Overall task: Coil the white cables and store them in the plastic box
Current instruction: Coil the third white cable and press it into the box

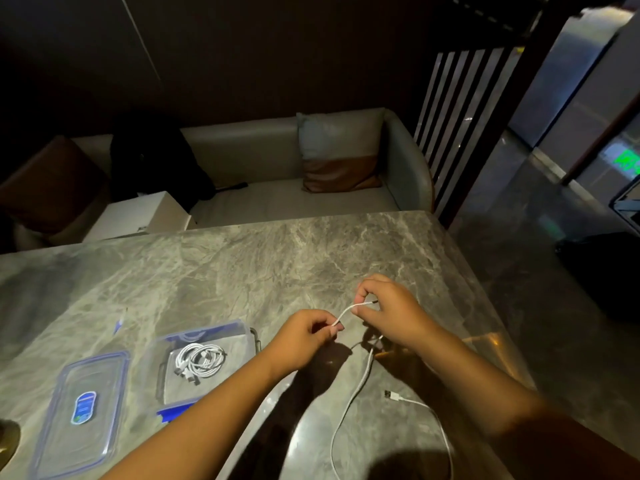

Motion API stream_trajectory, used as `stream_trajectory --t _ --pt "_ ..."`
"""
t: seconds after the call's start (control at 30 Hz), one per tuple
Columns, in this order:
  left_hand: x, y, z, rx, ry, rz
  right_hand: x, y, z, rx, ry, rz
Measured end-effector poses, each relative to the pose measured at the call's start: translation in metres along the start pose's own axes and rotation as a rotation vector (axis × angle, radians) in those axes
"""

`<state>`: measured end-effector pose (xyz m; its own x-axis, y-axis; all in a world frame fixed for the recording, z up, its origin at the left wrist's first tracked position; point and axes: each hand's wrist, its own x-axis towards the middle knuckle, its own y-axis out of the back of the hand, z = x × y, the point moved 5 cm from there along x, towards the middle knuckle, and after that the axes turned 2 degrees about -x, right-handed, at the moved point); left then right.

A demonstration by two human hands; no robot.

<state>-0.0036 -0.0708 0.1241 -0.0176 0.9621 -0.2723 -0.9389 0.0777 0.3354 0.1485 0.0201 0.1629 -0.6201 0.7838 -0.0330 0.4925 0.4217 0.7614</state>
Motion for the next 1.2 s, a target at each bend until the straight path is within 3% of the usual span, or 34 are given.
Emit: stream_trajectory --t 0.2,0.53,0.63,0.87,1.2 --pt "-0.058 0.028 0.05 -0.163 -0.066 0.012 -0.021 0.041 -0.09 -0.051 0.168 -0.031" --pt "-0.162 0.067 0.138 -0.433 -0.244 -0.042 -0.069 0.104 -0.243 -0.186 0.466 0.088" --pt "-0.183 0.074 0.154 -0.529 -0.261 -0.132 -0.083 0.115 -0.276 -0.208 0.503 0.051" --pt "-0.227 0.085 0.182 -0.716 -0.252 -0.514 -0.098 0.132 -0.327 -0.125 0.59 -0.013" --pt "-0.256 0.1 0.217 -0.767 -0.386 -0.695 -0.094 0.145 -0.357 0.175 0.63 -0.061"
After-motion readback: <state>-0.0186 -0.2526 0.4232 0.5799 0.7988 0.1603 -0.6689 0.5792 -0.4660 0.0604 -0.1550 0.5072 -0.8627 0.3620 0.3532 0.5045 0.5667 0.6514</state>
